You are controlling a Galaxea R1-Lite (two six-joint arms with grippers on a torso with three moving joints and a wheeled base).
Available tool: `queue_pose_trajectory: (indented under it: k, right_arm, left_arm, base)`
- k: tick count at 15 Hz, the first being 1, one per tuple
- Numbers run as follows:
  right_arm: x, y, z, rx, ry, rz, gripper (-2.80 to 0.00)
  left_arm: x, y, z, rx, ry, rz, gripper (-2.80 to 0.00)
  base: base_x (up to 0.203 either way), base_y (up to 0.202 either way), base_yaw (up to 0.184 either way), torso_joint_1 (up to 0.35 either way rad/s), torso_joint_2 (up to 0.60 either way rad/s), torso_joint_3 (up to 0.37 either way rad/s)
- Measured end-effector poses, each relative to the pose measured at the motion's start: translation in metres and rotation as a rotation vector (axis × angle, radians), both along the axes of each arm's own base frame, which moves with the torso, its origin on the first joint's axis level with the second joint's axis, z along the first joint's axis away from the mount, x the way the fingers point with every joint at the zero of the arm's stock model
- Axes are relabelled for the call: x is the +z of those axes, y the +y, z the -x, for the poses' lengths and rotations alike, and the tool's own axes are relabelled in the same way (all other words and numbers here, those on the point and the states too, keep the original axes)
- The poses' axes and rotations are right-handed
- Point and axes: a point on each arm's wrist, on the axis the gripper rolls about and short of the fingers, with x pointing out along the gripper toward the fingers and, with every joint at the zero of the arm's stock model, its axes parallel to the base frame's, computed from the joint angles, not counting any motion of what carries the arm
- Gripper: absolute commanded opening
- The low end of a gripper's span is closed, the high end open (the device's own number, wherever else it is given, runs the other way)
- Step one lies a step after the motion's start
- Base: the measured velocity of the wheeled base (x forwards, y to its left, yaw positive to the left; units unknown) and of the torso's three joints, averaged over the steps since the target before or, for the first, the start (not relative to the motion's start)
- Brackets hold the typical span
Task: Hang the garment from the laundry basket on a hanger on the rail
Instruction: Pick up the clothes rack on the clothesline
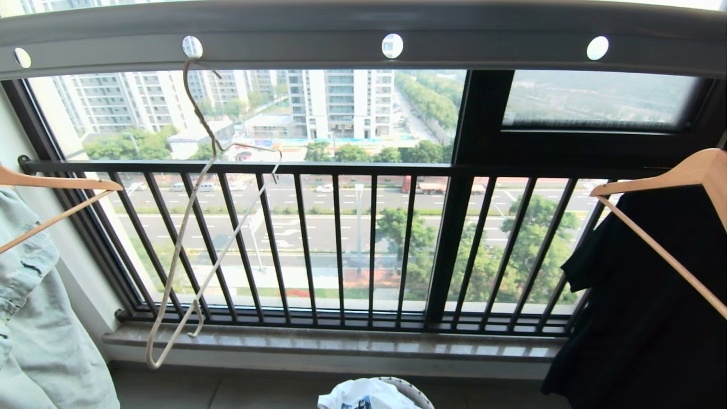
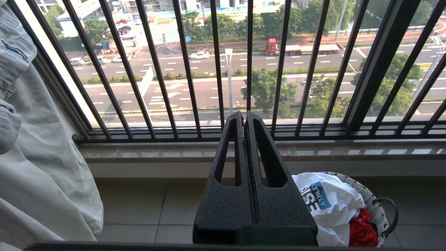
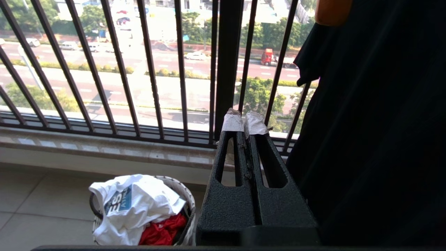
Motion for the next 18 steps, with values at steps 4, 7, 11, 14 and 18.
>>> queue_pose_trajectory:
  k: [4, 7, 11, 14, 18]
  right_arm:
    - [0.0000, 0.0000, 0.0000, 0.000, 0.000, 0.000, -2.80]
    - [0.0000, 0.0000, 0.0000, 0.000, 0.000, 0.000, -2.80]
    - [0.0000, 0.0000, 0.0000, 0.000, 0.000, 0.000, -2.80]
    - [0.0000, 0.0000, 0.0000, 0.000, 0.000, 0.000, -2.80]
    - [0.0000, 0.0000, 0.0000, 0.000, 0.000, 0.000, -2.80]
  left_arm:
    - [0.0000, 0.0000, 0.0000, 0.000, 0.000, 0.000, -2.80]
    - [0.0000, 0.0000, 0.0000, 0.000, 0.000, 0.000, -2.80]
    - [0.0000, 0.0000, 0.0000, 0.000, 0.000, 0.000, -2.80]
    - [0.0000, 0.0000, 0.0000, 0.000, 0.000, 0.000, -2.80]
    - [0.0000, 0.0000, 0.0000, 0.000, 0.000, 0.000, -2.80]
  base:
    - [0.000, 0.000, 0.000, 0.000, 0.00, 0.000]
    - [0.000, 0.000, 0.000, 0.000, 0.00, 0.000]
    - [0.000, 0.000, 0.000, 0.000, 0.00, 0.000]
    - [0.000, 0.000, 0.000, 0.000, 0.00, 0.000]
    - [0.000, 0.000, 0.000, 0.000, 0.00, 0.000]
